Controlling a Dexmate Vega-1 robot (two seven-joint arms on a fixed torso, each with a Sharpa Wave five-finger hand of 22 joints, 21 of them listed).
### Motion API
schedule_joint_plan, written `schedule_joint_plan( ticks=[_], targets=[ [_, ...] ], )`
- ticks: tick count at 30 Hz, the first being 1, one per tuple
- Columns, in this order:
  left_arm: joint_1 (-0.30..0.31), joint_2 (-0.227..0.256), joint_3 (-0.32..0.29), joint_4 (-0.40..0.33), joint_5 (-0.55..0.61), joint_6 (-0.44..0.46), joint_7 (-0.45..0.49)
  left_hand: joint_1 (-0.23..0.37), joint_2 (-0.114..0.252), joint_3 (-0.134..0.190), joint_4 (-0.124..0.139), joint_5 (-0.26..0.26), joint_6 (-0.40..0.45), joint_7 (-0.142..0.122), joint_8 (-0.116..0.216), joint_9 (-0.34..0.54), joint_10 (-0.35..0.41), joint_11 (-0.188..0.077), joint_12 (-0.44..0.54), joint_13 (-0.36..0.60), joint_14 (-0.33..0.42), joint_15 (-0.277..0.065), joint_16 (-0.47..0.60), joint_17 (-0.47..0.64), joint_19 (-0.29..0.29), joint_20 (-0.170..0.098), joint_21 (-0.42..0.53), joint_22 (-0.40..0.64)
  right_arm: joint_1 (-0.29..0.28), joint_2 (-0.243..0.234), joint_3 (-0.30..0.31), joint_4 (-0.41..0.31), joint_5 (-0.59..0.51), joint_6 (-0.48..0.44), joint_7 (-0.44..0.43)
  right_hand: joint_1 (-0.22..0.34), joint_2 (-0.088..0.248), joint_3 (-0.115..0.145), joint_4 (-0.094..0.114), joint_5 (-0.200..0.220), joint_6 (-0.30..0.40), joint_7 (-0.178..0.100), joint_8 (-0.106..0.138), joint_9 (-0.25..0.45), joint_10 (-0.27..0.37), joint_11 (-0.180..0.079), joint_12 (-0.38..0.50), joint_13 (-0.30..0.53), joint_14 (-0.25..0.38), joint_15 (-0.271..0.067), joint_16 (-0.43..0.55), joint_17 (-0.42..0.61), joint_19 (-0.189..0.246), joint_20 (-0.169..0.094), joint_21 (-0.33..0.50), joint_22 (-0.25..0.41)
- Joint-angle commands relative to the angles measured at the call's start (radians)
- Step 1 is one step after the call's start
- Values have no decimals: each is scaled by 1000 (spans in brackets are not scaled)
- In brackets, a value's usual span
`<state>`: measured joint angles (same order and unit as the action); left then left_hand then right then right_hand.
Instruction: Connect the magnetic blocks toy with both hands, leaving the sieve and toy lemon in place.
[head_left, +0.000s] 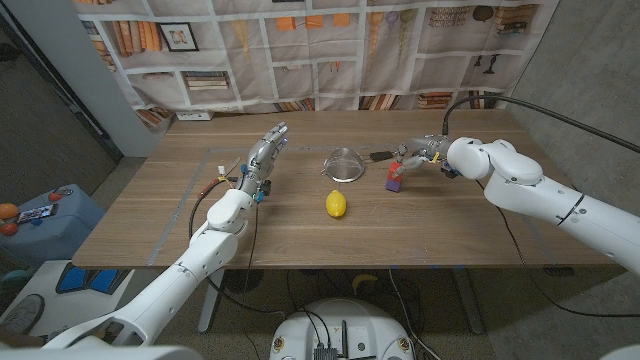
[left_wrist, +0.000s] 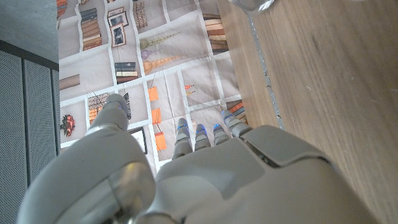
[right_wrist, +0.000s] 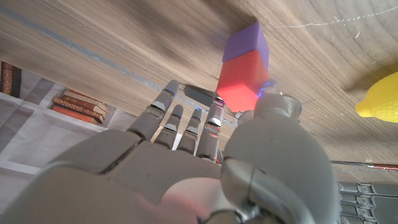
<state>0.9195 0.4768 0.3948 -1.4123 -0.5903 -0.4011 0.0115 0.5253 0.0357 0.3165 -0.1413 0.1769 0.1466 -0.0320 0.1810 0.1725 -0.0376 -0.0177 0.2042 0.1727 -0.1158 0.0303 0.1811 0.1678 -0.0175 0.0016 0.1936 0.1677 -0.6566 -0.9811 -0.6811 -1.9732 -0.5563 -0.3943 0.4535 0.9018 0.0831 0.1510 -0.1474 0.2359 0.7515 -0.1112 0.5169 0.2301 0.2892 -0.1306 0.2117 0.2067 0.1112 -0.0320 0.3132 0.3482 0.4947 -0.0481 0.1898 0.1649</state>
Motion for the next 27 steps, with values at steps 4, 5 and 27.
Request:
schedule_joint_plan(
  ticks=[4, 5, 27],
  targets=[
    [15, 3, -2, -12, -4, 1, 4, -2, 11, 8, 1, -1, 10, -1, 4, 2, 4, -2, -5, 2, 3, 4, -2, 1, -1, -4, -3, 2, -5, 7, -8, -14, -38, -27, 21, 23, 11, -7, 2, 10, 79, -110, 3, 7, -5, 16, -5, 3, 10, -48, -1, 0, 7, -42, 4, 4],
    [17, 4, -2, -15, -4, 2, 5, -3, 11, 8, 1, -1, 10, -1, 4, 2, 4, -2, -5, 2, 3, 4, -2, 1, -1, -4, -3, 2, -6, 7, -8, -16, -39, -28, 22, 23, 10, -8, 2, 11, 72, -110, 0, 7, -8, 17, -6, 3, 11, -47, -1, 0, 7, -42, 3, 4],
    [23, 4, -5, -22, -7, 6, 12, -9, 21, 12, -1, -1, 14, 2, 3, 2, 11, 0, -6, 2, 9, 6, -1, 1, 6, -5, -2, 2, -10, 8, -3, -20, -39, -27, 32, -16, -45, -49, 11, 35, -78, -107, -56, 10, -47, 63, -15, 5, 3, -12, -15, -6, 9, -16, 2, 4]
  ],
)
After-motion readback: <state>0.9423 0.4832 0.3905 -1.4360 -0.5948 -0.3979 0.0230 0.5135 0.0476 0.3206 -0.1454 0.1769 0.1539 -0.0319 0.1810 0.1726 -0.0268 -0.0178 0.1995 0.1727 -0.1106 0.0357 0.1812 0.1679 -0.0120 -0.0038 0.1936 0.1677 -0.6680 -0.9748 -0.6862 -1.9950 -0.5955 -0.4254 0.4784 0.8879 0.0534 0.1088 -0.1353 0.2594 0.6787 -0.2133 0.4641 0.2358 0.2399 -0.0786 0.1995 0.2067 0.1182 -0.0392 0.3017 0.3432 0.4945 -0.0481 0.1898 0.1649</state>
